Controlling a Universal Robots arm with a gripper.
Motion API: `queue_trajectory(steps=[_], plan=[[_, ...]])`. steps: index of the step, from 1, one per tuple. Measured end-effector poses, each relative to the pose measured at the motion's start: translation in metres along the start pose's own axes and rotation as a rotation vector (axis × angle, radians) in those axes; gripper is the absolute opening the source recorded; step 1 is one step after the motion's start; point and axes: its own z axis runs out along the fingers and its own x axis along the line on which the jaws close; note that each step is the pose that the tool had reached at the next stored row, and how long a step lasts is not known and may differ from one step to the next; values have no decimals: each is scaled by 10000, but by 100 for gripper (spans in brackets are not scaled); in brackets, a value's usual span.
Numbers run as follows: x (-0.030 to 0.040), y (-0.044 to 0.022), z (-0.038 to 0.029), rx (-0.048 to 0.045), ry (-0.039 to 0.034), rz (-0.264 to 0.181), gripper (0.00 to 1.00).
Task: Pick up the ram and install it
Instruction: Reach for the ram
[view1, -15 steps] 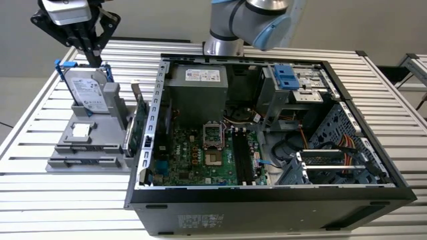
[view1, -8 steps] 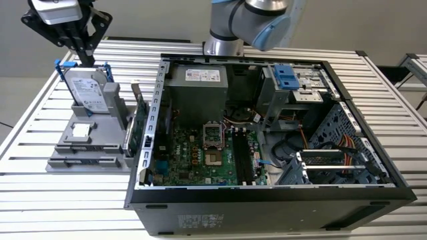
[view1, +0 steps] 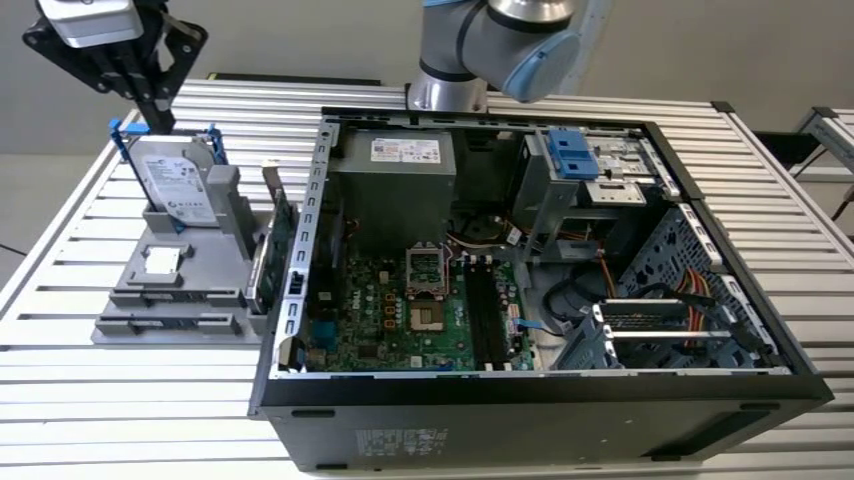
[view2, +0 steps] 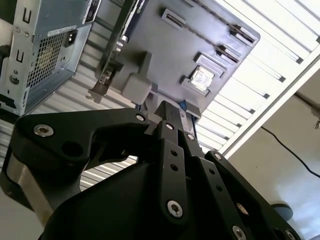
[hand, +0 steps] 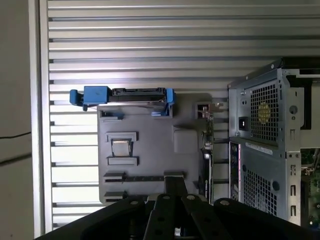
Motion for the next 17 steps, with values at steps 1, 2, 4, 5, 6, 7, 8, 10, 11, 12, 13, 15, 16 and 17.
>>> queue_trajectory(steps=[1,2,4,5,6,7,8,10,11,12,13,15,16,17], plan=[[16,0,0,-1,-1,-8,0],[33,-1,-1,-1,1,-16,0],[65,-1,-1,-1,1,-32,0],[81,-2,-2,-1,2,-40,0],[95,-2,-2,-1,2,-47,0],[111,-2,-2,-1,3,-55,0],[126,-2,-2,-2,2,-63,0],[154,-3,-3,-2,4,-81,0],[168,-3,-3,-3,3,-90,0],[181,-3,-4,-2,5,-98,0],[193,-3,-4,-3,5,-108,0],[214,-2,-4,-3,6,-124,0],[219,-3,-4,-3,6,-134,0],[220,-3,-4,-4,6,-139,0]])
